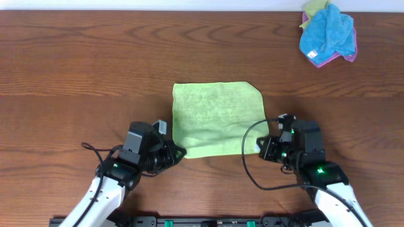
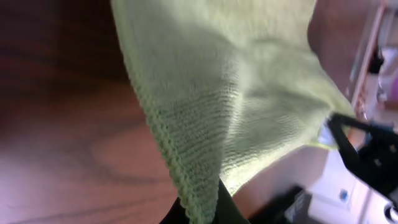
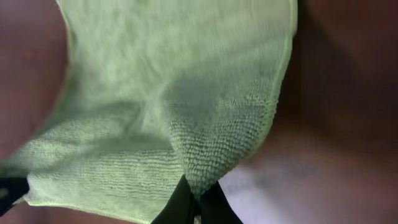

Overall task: Fold the cloth
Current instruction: 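Lift the near edge and fold it forward over the far half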

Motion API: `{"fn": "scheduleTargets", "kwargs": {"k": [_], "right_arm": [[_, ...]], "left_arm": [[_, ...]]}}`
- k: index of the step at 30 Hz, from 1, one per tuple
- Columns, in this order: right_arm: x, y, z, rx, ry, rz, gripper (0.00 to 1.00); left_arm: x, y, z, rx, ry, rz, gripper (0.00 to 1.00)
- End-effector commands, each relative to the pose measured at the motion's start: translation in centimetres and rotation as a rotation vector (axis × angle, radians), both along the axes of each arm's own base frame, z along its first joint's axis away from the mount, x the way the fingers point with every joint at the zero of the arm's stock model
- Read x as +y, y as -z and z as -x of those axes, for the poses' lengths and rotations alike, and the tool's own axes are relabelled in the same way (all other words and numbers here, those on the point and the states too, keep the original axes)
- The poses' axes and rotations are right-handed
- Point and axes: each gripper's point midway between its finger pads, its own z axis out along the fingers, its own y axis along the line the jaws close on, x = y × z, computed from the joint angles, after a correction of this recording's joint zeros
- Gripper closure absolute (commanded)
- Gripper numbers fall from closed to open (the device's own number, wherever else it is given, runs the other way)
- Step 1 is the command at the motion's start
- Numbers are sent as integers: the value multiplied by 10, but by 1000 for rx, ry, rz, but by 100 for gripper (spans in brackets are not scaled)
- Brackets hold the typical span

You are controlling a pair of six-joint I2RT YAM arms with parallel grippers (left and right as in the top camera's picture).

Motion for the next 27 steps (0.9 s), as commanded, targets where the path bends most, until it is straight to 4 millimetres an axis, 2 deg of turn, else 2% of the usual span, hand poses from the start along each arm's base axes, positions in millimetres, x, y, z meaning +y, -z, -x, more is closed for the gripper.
{"fn": "scheduleTargets", "kwargs": {"k": [1,9,14,20,27], "right_arm": [[-10,-3,-13,-48,65,42,99],[-18,-5,-43,-125,142,68,99],[-18,0,-63,-142,161,84,99],[-17,3,-94,-166,179,109,98],[-16,5,-127,-193,179,150,99]], "left_arm": [[11,-10,-30,-59,-120,-68,94],[13,-11,-72,-134,-194,-119,94],[13,-10,-97,-174,-227,-147,94],[18,-13,-128,-240,-245,-232,94],[13,2,-155,-274,-253,-256,94]]}}
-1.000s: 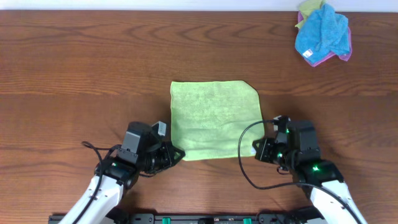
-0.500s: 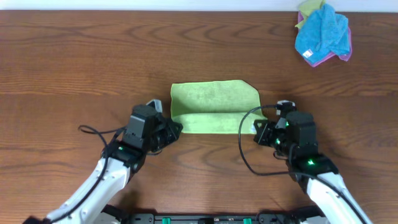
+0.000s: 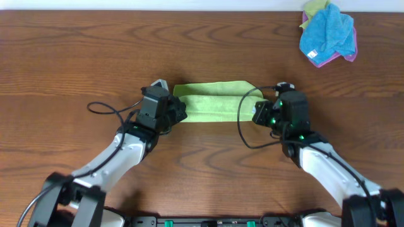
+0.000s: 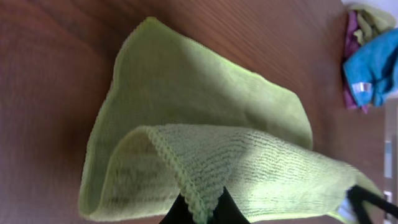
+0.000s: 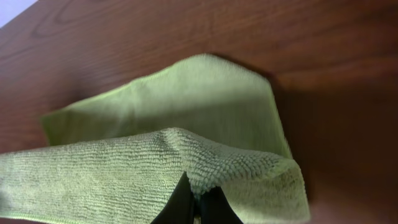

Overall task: Fold the cloth
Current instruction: 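Lift the near edge and fold it forward over the far half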

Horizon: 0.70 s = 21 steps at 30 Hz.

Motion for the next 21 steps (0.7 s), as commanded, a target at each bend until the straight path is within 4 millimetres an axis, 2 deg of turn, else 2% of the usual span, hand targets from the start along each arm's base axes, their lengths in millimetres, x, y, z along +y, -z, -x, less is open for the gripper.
{"fn": "scheduleTargets", "kwargs": {"k": [1,15,21], "right_arm": [[-13,1,-18,-22,47,79,99],[-10,22,-55,-54,50,114,99],[-8,34,-65,-55,45,120,99]], "left_arm": [[13,8,-18,-34,-46,-76,94],[19,30,-48,-84,-70,-130,94],[22,38,-50,-81,-78,-151,94]]}}
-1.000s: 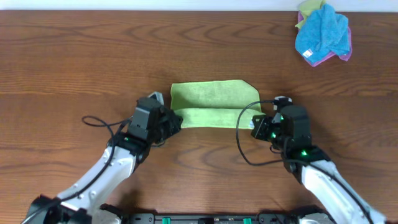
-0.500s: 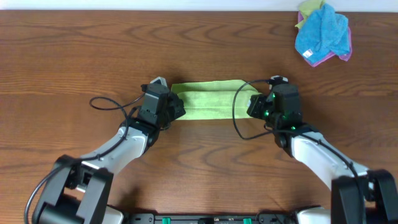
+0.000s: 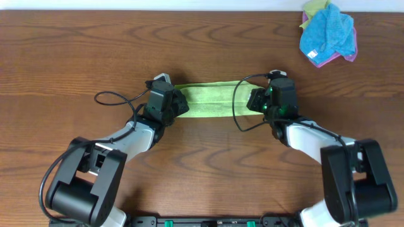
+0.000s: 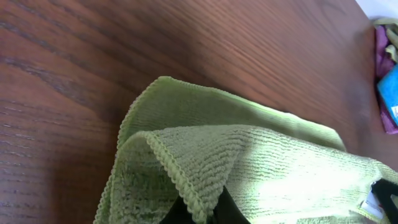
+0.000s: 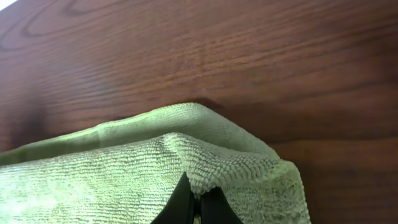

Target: Fold the cloth

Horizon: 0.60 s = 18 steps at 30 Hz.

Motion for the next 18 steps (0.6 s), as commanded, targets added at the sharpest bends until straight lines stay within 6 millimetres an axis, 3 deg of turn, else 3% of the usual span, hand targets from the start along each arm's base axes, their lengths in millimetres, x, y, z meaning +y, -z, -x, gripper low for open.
{"fn": "scheduleTargets", "kwargs": {"k": [1,11,18], "right_arm": [[-12,3,-11,-21,41,64,99],[-19,7,-15,-37,46,125,99],[-25,10,-16,-39,62,164,99]], "left_arm": [[21,6,-11,-19,-66,-82,94],[19,27,-22,-44,-66,-97,94],[22,27,-25,-59,-74,-110,94]]}}
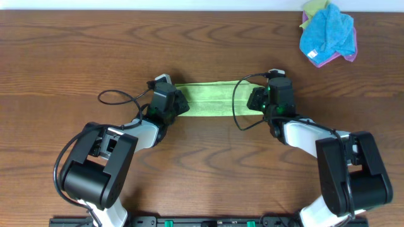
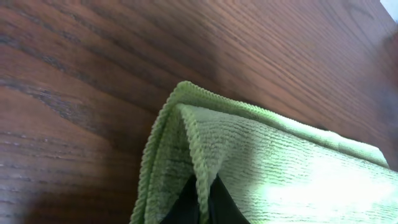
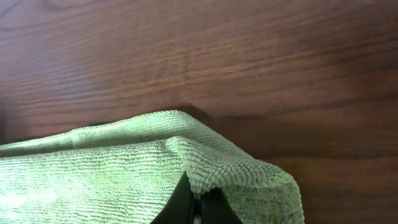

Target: Fold the cloth

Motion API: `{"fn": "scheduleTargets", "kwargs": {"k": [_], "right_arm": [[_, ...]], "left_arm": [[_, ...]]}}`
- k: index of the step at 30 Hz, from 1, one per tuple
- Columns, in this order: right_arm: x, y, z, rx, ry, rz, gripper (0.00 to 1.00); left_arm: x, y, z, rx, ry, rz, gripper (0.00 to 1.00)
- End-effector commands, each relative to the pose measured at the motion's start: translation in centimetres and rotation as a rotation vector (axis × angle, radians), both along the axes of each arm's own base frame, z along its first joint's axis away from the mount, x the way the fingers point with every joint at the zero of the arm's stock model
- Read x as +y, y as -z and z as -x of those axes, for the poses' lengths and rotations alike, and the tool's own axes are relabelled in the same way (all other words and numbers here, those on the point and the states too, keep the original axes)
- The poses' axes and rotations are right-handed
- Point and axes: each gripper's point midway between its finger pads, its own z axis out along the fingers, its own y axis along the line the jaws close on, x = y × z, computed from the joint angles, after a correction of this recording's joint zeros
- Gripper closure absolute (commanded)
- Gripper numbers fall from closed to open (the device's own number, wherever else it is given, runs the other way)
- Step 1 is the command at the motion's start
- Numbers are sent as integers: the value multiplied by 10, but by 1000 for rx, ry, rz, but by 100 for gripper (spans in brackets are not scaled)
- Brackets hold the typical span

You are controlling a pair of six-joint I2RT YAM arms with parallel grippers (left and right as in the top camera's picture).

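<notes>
The light green cloth [image 1: 214, 101] lies folded in half as a narrow strip on the wooden table, its upper layer reaching the far edge. My left gripper [image 1: 179, 106] is shut on the cloth's left corner [image 2: 186, 134], pinched between its dark fingers [image 2: 186, 205]. At the strip's right end, my right gripper [image 1: 254, 101] is shut on the right corner [image 3: 217, 171]. In both wrist views the held top layer [image 3: 124, 180] rests over the lower layer, the edges nearly lined up.
A pile of blue, pink and yellow-green cloths [image 1: 328, 31] sits at the table's far right corner. Bare brown wood [image 1: 95, 50] surrounds the green strip on all sides.
Both grippers, still shut on the corners, sit a little farther forward and lower. The held top layer now lies closer to the far edge of the lower layer.
At first both grippers held the near corners of the spread-out cloth near the table's front. Later those corners were raised over the cloth's middle, halving it. Then they were near the far edge, and now the layers lie almost aligned.
</notes>
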Motion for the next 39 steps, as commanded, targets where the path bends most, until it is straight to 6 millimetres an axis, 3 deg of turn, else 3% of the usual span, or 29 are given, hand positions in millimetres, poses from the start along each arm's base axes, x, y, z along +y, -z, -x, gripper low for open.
{"fn": "scheduleTargets", "kwargs": {"k": [1,4,5,7,8,9,10,13,16,20,23,25,28,30,35,39], "right_arm": [[-17,2,-8,-18,60,77,99],[-16,6,-9,-17,58,77,94],[-16,6,-9,-18,57,75,82],[-13,5,-10,-22,47,66,48],[-12,4,-10,-24,40,59,42],[-10,4,-10,-24,32,51,28],[-7,3,-9,-23,24,37,1],[-6,-3,-6,-16,27,15,1],[-6,-20,-4,-22,54,-22,1],[-8,-46,3,-34,82,-61,1],[-10,-61,15,-11,116,-101,1],[-8,-68,26,21,120,-138,1],[9,-78,44,72,41,-217,1],[16,-75,57,143,50,-290,1],[17,-52,87,364,205,-422,1],[18,-49,92,399,218,-442,1]], "left_arm": [[17,1,-10,-25,-52,-61,94],[17,1,-10,-26,-52,-61,93],[17,1,-10,-26,-52,-60,91],[17,1,-10,-25,-51,-59,85],[16,0,-9,-25,-47,-55,84],[15,-1,-10,-29,-43,-50,81],[14,-4,-10,-35,-39,-47,77],[12,-27,-13,-104,13,-85,64],[15,-57,-11,-155,35,-112,29],[23,-86,-4,-181,16,-130,25],[19,-102,3,-194,40,-95,36],[8,-107,6,-177,56,-14,50],[5,-99,7,-118,3,71,82],[0,-93,8,-85,5,105,92],[-13,-82,-5,-48,39,120,94],[-22,-74,-24,-23,46,117,94]]}}
